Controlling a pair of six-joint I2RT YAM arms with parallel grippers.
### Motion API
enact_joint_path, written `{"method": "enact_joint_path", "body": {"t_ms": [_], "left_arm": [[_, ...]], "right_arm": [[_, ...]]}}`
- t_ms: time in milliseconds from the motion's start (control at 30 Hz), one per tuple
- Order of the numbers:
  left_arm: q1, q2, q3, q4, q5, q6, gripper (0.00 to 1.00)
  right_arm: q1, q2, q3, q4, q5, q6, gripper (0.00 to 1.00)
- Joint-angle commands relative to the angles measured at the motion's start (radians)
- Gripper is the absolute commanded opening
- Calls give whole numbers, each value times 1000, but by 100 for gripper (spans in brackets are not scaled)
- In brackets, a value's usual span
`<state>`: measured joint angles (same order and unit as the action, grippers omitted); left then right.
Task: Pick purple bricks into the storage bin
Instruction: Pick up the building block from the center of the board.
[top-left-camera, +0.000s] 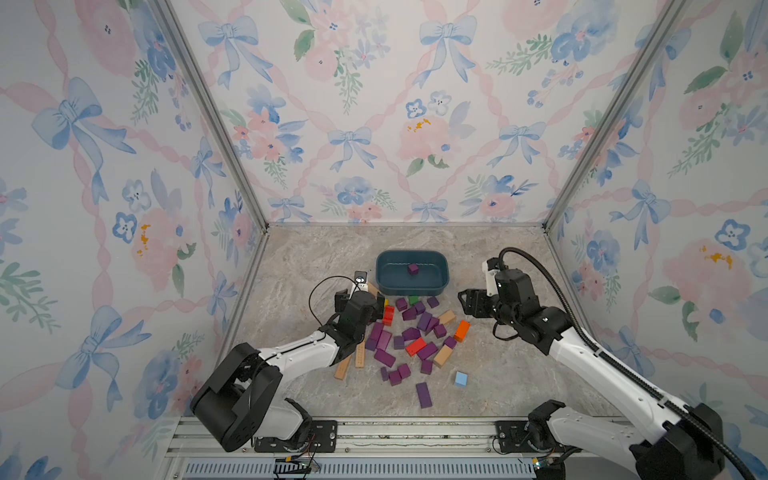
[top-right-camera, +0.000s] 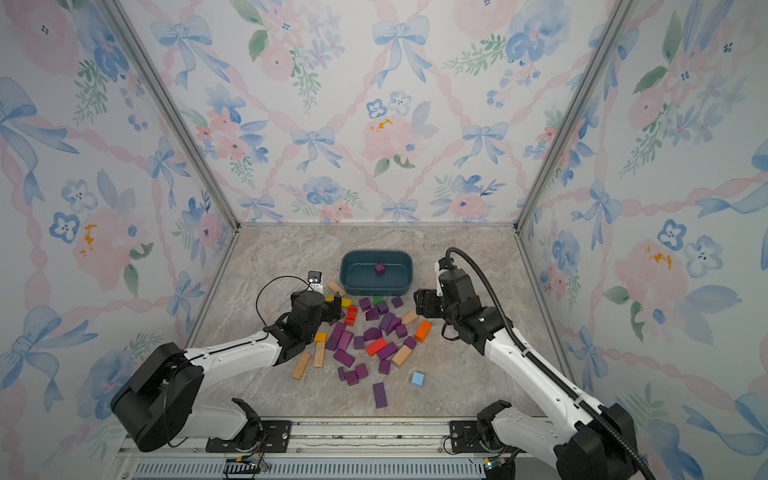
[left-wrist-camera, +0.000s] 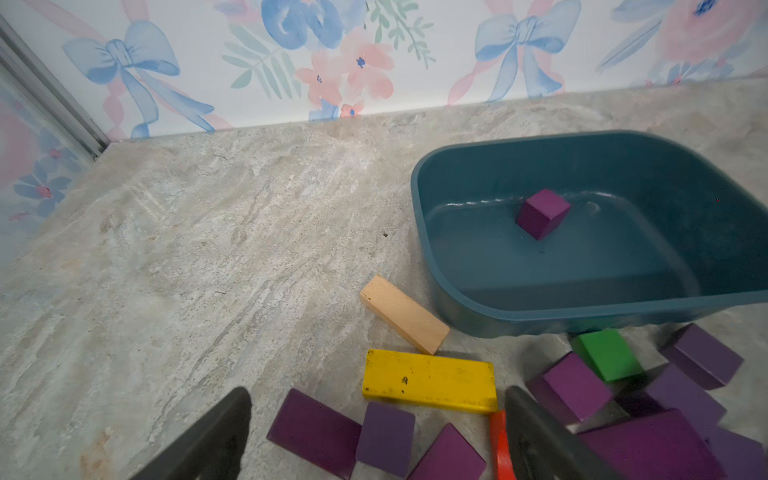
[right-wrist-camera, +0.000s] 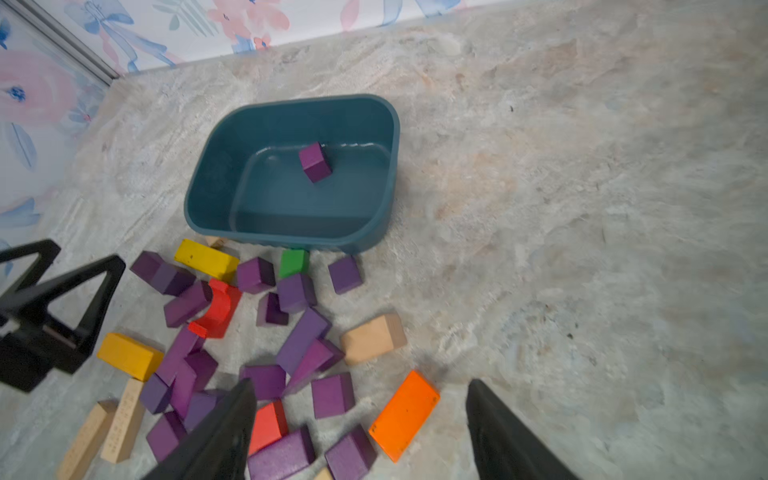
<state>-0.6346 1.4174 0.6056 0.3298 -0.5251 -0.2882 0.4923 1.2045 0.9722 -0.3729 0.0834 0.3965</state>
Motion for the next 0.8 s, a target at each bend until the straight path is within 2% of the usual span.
{"method": "enact_joint_path", "body": {"t_ms": [0, 100, 167, 467, 767], "left_arm": [[8, 45, 27, -143, 48, -26, 94], [16, 69, 42, -148, 59, -23, 79], [18, 86, 54, -156, 57, -20, 74], [31, 166, 125, -209, 100, -12, 63], [87, 229, 162, -257, 168, -8, 52]], "right_arm": [[-13, -91, -79, -8, 42, -16, 81], [-23, -181, -154, 22, 37, -4, 83], [-23, -222, -191, 37, 19, -13, 84], [-26, -288, -273, 65, -10, -45, 86], [-44, -267, -300, 80, -60, -32, 87]]}}
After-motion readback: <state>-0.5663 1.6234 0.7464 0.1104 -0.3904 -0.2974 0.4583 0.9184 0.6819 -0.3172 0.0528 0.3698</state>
